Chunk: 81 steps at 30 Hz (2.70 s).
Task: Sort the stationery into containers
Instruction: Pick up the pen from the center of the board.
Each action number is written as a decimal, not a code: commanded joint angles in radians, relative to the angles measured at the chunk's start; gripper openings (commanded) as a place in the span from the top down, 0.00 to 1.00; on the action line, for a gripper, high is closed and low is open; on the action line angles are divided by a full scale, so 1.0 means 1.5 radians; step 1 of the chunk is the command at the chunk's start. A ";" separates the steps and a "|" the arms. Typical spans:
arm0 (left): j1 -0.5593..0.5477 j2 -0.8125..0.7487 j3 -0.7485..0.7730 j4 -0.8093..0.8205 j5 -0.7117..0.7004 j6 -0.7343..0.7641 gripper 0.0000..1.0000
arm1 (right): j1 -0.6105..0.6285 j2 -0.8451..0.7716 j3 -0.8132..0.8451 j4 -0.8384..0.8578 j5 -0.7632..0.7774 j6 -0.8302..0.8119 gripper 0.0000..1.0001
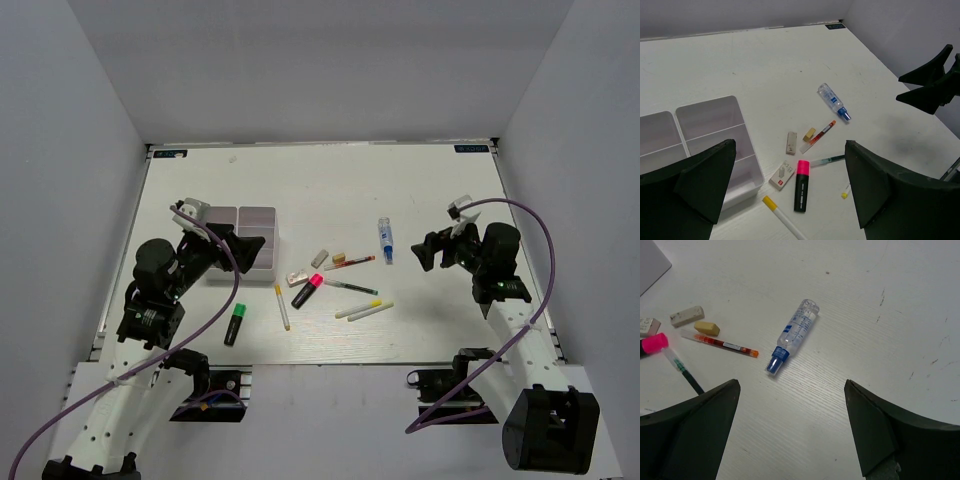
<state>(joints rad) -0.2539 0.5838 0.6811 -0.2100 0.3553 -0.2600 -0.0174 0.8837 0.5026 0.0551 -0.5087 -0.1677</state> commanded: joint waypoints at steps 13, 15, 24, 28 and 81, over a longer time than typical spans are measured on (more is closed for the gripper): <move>0.003 0.004 -0.008 0.005 0.037 -0.004 0.36 | -0.001 -0.023 0.017 -0.069 -0.062 -0.175 0.10; 0.003 0.011 -0.008 -0.013 0.037 -0.028 0.81 | -0.001 -0.008 0.034 -0.089 -0.043 -0.205 0.10; -0.013 0.069 -0.004 -0.233 0.006 -0.132 0.48 | -0.001 -0.026 0.038 -0.220 -0.016 -0.338 0.10; -0.013 0.121 0.024 -0.339 -0.020 -0.114 0.43 | -0.001 -0.039 0.023 -0.181 -0.042 -0.319 0.37; -0.455 0.329 -0.047 -0.496 -0.699 -0.698 0.20 | -0.129 0.109 0.022 -0.181 -0.299 -0.456 0.45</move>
<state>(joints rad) -0.9310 1.0832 0.6209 -0.9394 -0.6415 -1.2568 -0.1944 1.0393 0.4992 -0.1841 -0.8978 -0.8158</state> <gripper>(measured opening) 0.799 0.546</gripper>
